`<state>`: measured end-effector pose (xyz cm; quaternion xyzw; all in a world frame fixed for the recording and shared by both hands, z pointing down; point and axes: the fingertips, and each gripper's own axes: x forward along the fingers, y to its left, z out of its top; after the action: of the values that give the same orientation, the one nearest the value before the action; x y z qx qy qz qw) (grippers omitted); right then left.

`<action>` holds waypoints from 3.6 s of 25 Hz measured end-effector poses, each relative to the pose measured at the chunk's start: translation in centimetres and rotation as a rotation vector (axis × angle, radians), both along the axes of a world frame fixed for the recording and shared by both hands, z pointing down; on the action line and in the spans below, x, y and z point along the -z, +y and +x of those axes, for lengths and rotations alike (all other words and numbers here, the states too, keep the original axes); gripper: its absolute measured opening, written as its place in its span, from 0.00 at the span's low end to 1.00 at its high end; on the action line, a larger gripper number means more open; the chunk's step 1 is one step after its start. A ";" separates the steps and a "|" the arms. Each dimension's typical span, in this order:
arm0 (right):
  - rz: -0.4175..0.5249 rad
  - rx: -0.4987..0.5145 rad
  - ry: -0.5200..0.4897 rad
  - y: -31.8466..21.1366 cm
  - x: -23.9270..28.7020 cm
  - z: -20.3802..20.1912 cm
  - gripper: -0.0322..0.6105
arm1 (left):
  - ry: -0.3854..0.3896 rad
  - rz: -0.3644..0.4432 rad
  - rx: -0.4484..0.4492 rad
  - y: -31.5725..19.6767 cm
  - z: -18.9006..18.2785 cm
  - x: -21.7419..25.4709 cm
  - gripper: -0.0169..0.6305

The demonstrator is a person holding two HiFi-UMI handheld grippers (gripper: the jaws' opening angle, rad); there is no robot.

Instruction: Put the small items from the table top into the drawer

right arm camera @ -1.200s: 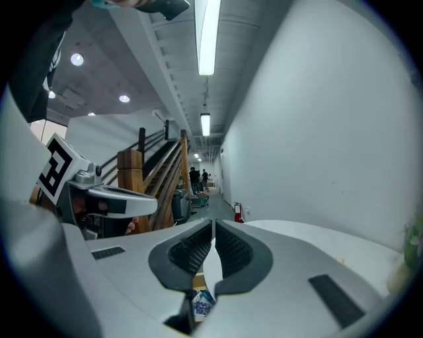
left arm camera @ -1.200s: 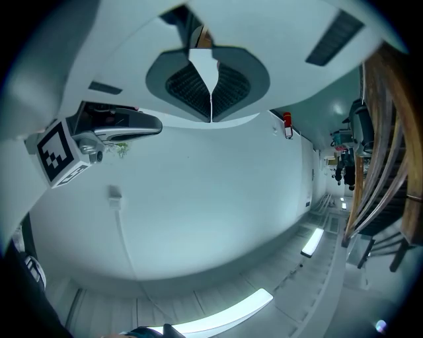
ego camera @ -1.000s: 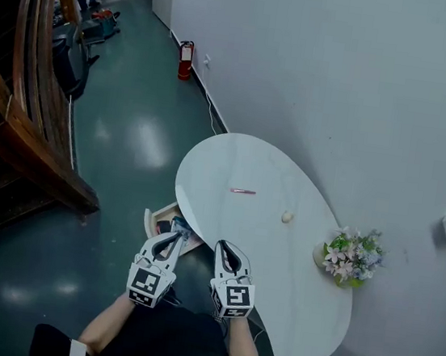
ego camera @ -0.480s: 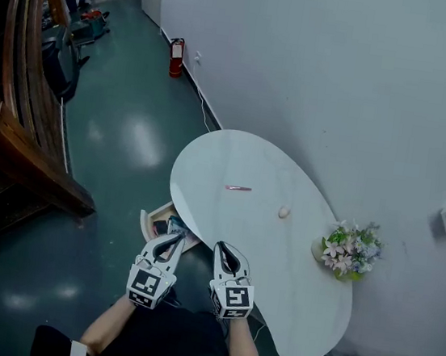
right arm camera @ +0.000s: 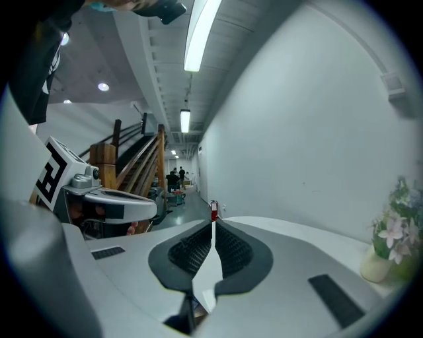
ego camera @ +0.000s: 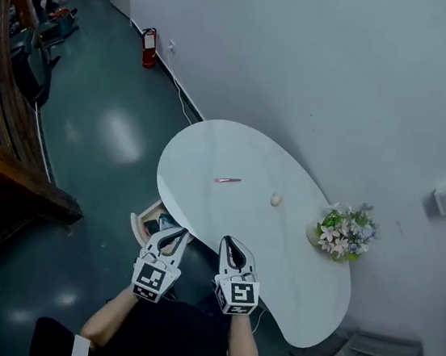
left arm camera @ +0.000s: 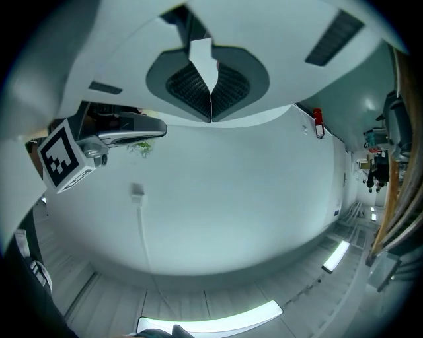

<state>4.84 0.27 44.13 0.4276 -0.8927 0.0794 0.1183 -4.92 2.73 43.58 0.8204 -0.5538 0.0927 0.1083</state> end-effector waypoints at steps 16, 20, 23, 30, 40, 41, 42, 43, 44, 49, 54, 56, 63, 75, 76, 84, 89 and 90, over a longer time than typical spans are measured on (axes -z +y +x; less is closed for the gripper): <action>-0.094 0.240 0.043 -11.1 -4.7 -1.5 0.11 | 0.029 -0.104 0.226 -8.3 -1.6 -4.1 0.06; -0.115 0.320 0.058 -13.0 -6.4 -2.3 0.11 | 0.033 -0.127 0.306 -9.5 -2.1 -5.8 0.06; -0.130 0.360 0.083 -14.6 -7.9 -2.2 0.11 | 0.039 -0.145 0.349 -10.0 -1.9 -6.9 0.06; -0.131 0.400 0.144 -18.6 -10.7 -3.1 0.11 | 0.040 -0.192 0.405 -9.4 -2.4 -9.0 0.06; -0.095 0.460 0.320 -23.0 -15.9 -3.0 0.11 | 0.115 -0.254 0.484 -8.0 -3.6 -11.2 0.06; -0.098 0.474 0.337 -23.2 -16.5 -3.0 0.11 | 0.126 -0.259 0.493 -7.9 -3.6 -11.3 0.06; -0.102 0.488 0.352 -23.5 -17.0 -2.9 0.11 | 0.133 -0.264 0.500 -7.8 -3.7 -11.5 0.06; -0.107 0.502 0.370 -23.7 -17.6 -2.9 0.11 | 0.140 -0.269 0.507 -7.7 -3.7 -11.6 0.06; -0.109 0.511 0.390 -24.0 -18.2 -3.0 0.11 | 0.150 -0.273 0.513 -7.6 -3.8 -11.7 0.06; -0.124 0.538 0.465 -25.3 -20.5 -3.2 0.16 | 0.161 -0.284 0.525 -7.4 -4.1 -12.0 0.06; -0.158 0.568 0.511 -26.1 -22.3 -3.4 0.30 | 0.155 -0.290 0.525 -7.4 -4.3 -12.1 0.06; -0.172 0.575 0.528 -26.3 -23.2 -3.3 0.32 | 0.160 -0.296 0.525 -7.4 -4.5 -12.2 0.06; -0.203 0.587 0.575 -26.9 -25.1 -3.2 0.36 | 0.169 -0.308 0.524 -7.7 -5.0 -12.7 0.06; -0.307 0.561 0.546 -26.3 -25.6 -3.5 0.26 | 0.176 -0.313 0.521 -8.1 -5.6 -12.9 0.06; -0.312 0.561 0.545 -26.1 -25.6 -3.6 0.22 | 0.176 -0.313 0.523 -8.0 -5.7 -12.9 0.06; -0.324 0.540 0.529 -25.6 -25.6 -3.9 0.15 | 0.173 -0.310 0.528 -7.4 -6.0 -13.0 0.06; -0.310 0.532 0.489 -25.0 -24.1 -4.8 0.15 | 0.172 -0.302 0.526 -7.0 -6.1 -12.8 0.06; -0.303 0.534 0.479 -24.8 -23.7 -5.0 0.15 | 0.170 -0.301 0.528 -6.9 -6.1 -12.8 0.06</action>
<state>-0.13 -24.56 67.83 0.1646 -0.8979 0.0747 0.4015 -11.05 -4.15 56.34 0.6278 -0.7166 0.0735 0.2949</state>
